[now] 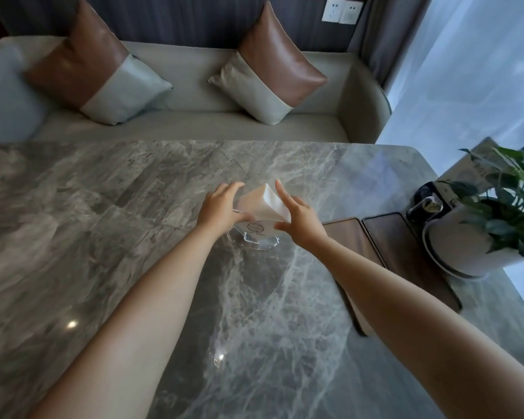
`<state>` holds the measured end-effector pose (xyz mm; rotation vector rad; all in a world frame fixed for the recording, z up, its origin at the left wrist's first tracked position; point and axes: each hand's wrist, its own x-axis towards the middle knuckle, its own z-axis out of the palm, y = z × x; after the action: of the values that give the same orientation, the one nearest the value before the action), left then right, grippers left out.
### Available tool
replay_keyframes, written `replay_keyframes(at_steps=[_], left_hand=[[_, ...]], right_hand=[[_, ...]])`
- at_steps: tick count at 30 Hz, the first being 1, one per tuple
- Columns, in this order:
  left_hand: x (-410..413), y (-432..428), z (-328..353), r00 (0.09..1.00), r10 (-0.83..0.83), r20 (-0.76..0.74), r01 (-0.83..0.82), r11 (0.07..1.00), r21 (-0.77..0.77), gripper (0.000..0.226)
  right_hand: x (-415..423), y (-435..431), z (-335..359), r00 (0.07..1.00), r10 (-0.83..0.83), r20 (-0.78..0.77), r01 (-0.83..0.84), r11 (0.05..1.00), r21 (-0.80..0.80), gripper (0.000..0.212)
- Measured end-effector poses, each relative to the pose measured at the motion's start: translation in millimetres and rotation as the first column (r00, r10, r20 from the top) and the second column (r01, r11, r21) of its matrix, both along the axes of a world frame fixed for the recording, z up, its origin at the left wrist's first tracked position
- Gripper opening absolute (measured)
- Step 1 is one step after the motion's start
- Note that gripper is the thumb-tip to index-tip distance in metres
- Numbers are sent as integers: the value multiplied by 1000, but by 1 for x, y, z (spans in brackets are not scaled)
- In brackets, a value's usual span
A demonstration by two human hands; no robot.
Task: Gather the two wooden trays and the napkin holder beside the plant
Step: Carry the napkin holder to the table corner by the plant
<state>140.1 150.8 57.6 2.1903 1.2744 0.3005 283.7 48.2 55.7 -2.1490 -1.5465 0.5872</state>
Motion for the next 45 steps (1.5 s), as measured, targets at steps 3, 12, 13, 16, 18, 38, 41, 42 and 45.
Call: replay_keyframes(at_steps=[3,12,13,16,18,38,41,42,45], left_hand=[[-8,-25,1,1000,3,-16,-3,1000,8,77],[-27,-100,3,996,-58,-73,59,998,15,75],[-29,-107,3,994,-76,-79,78,997,14,75],[-35,-126,2,989,-123,-86,124,992,15,75],[-38,-139,3,985,-149,-89,150,989,6,75],[8,-248,30,917,-394,-63,390,919,-63,83],[40,-265,43,893,-450,-30,450,893,-4,68],[52,-270,47,882,-470,-12,470,882,8,66],[90,-287,60,846,-533,20,533,846,31,65]], right_hand=[[-3,-23,2,1000,18,-9,-18,1000,-4,92],[-18,-105,5,998,42,44,-41,999,-15,91],[-20,-114,4,998,37,57,-36,999,-16,91],[-26,-142,1,997,28,73,-27,1000,-16,91],[-29,-158,-3,998,27,61,-26,1000,-11,91],[4,-309,16,993,-100,-60,104,993,62,106],[29,-333,29,986,-158,-51,162,981,106,110],[38,-341,33,983,-177,-42,180,976,119,110],[66,-366,42,970,-240,-32,242,958,151,110]])
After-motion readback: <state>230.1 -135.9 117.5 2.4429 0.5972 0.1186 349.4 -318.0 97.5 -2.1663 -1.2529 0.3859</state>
